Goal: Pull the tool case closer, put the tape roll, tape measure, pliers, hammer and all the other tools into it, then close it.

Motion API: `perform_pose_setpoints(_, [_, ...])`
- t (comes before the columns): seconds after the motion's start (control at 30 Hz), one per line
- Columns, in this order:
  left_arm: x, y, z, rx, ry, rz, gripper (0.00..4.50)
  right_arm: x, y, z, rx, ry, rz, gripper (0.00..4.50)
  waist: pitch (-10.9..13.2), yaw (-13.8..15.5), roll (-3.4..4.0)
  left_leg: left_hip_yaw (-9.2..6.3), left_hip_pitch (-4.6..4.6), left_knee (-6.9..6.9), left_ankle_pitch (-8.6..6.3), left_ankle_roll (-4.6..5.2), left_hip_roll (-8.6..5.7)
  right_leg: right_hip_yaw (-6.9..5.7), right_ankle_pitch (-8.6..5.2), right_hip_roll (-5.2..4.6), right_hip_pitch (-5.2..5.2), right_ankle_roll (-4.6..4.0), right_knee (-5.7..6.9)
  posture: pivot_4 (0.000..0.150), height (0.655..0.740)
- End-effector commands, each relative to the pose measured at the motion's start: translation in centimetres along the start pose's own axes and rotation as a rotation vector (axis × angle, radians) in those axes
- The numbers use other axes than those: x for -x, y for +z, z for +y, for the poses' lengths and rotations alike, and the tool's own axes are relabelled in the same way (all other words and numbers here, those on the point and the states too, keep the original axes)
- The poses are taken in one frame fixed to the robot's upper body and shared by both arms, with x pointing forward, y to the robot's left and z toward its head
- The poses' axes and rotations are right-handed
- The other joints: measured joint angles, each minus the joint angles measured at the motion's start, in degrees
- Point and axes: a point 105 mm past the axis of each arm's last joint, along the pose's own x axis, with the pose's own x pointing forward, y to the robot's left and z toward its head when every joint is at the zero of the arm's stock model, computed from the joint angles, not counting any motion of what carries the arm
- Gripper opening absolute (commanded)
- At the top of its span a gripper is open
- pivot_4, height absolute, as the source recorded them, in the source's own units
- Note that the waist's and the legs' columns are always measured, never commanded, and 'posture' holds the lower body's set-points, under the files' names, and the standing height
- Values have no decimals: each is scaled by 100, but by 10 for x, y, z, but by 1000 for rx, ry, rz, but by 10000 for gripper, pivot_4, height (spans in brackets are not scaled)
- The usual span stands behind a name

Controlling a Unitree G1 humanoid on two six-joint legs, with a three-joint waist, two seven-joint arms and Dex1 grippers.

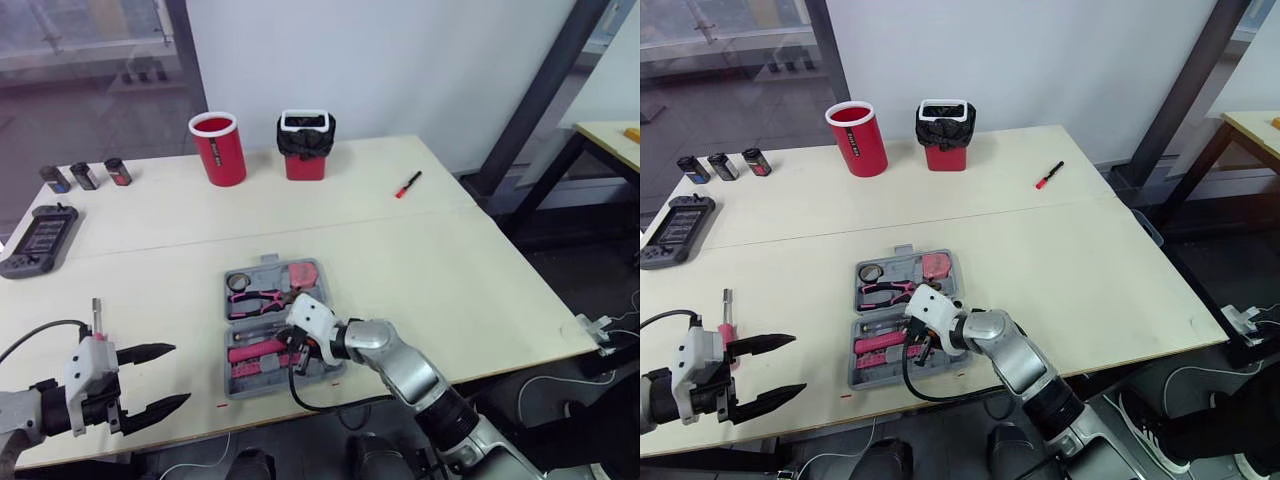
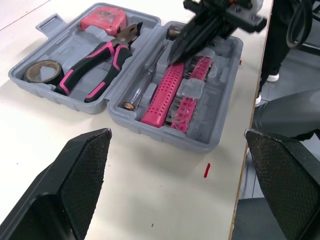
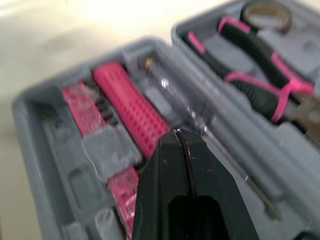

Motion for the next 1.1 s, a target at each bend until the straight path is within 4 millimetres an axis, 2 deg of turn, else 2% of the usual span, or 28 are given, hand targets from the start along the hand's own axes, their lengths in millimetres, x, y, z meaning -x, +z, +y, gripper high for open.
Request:
perform_pose_setpoints(0.03, [1, 9, 1, -42, 7, -11, 45000, -5, -9, 5, 16, 13, 48, 187, 0, 0, 0, 0, 0, 0, 0, 0, 0, 0, 0, 0, 0, 0, 0, 1500, 7387])
perform_pose_setpoints(0.23, [2, 9, 2, -44, 7, -10, 45000, -8, -50, 13, 19, 34, 239, 187, -3, -9, 0, -1, 8, 0, 0, 0, 0, 0, -4, 0, 3, 7, 1, 1500, 7387])
perform_pose_setpoints(0.5, [3, 10, 4, -50, 13, -9, 45000, -5, -92, 23, 11, 63, 427, 187, -25, -67, 5, -1, 35, -1, -1, -2, 0, 0, -11, -6, 6, 17, -5, 1500, 7387])
perform_pose_setpoints(0.7, [4, 9, 5, -50, 16, -5, 45000, -4, -104, 25, -8, 63, 469, 187, -78, -111, 30, -1, 42, -9, -2, -2, 0, -4, -12, -11, 20, 18, -30, 1500, 7387])
perform_pose_setpoints(0.8, [4, 9, 5, -47, 19, -4, 45000, -7, -88, 19, -1, 40, 394, 187, -88, -121, 32, 7, 99, -58, -2, -3, -4, -6, -12, -21, 66, 18, -78, 1500, 7387])
perform_pose_setpoints(0.83, [4, 9, 5, -47, 21, -4, 45000, -8, -73, 16, 21, 35, 321, 187, -88, -125, 31, 7, 112, -68, -3, -4, -4, -7, -13, -21, 77, 20, -89, 1500, 7387])
perform_pose_setpoints(0.87, [5, 9, 7, -43, 33, -9, 45000, -7, -35, 3, 36, -15, 146, 187, -88, -125, 30, 7, 111, -72, -3, -5, -3, -7, -13, -21, 74, 20, -90, 1500, 7387])
perform_pose_setpoints(0.9, [6, 9, 9, -41, 45, -11, 45000, 2, -1, -8, 43, -52, -1, 187, -84, -117, 25, 6, 109, -74, -3, -5, -3, -8, -13, -21, 70, 20, -90, 1500, 7387])
perform_pose_setpoints(0.97, [8, 8, 10, -37, 58, -11, 45000, 27, 36, -18, 63, -81, -152, 187, -47, -97, 11, 3, 85, -76, -3, -5, -3, -13, -13, -21, 55, 20, -90, 1500, 7387])
perform_pose_setpoints(1.03, [10, 4, 10, -32, 63, -2, 45000, 52, 55, -25, 82, -106, -216, 187, -25, -87, 11, 6, 13, -69, 0, -2, -6, -11, 3, -20, 16, -3, -84, 1500, 7387])
perform_pose_setpoints(1.07, [13, 1, 11, -20, 74, 5, 45000, 71, 63, -29, 87, -128, -250, 187, -24, -83, 10, 7, -16, -66, 2, -3, -8, -11, 8, -19, -11, -4, -76, 1500, 7387])
perform_pose_setpoints(1.1, [15, -1, 11, -12, 82, 9, 45000, 84, 68, -31, 88, -140, -267, 187, -23, -78, 7, 6, -14, -71, 2, -3, -8, -11, 5, -16, -13, 1, -74, 1500, 7387])
